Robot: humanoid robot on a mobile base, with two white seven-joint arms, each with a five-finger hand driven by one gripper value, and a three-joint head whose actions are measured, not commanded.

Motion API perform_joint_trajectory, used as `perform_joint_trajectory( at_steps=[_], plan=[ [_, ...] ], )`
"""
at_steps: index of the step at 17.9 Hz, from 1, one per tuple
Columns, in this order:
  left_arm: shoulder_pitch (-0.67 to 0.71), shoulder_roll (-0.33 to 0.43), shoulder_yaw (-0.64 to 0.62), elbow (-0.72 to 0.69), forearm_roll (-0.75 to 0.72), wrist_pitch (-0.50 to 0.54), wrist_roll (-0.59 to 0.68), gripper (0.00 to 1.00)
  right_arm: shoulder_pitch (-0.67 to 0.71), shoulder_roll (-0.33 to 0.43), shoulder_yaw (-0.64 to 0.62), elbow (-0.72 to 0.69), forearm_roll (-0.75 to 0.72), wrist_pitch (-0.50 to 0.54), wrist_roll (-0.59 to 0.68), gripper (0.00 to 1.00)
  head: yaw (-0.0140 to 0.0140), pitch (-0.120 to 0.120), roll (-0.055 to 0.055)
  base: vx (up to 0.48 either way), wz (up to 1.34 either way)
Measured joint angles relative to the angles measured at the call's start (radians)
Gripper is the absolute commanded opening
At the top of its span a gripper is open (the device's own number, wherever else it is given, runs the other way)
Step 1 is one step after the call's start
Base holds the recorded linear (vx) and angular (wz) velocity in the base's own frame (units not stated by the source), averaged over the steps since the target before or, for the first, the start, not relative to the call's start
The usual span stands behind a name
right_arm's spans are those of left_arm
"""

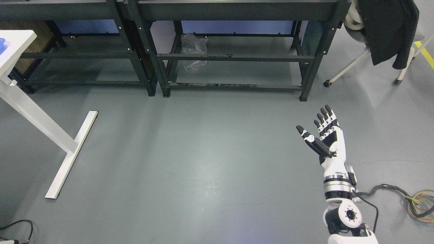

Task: Pick pink block from left shelf to tray

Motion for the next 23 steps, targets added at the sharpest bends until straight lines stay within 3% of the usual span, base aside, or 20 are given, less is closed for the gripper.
perform_joint_trajectory(
  at_steps=[13,16,23],
  plan=[
    [0.000,0.000,0.000,0.000,0.000,0.000,0.000,1.00,0.005,0.000,-0.015,0.012,-0.001,0.000,0.005,0.99,0.0000,0.000,0.000,0.010,0.00],
    [0.000,0.000,0.000,0.000,0.000,0.000,0.000,1.00,0.003,0.000,-0.017,0.012,0.064,0.002,0.011,0.99,0.0000,0.000,0.000,0.097,0.01],
    [0.000,0.000,0.000,0.000,0.000,0.000,0.000,1.00,-0.028,0.000,-0.018,-0.008,0.252,-0.017,-0.170,0.99,0.0000,0.000,0.000,0.206,-0.04]
  ],
)
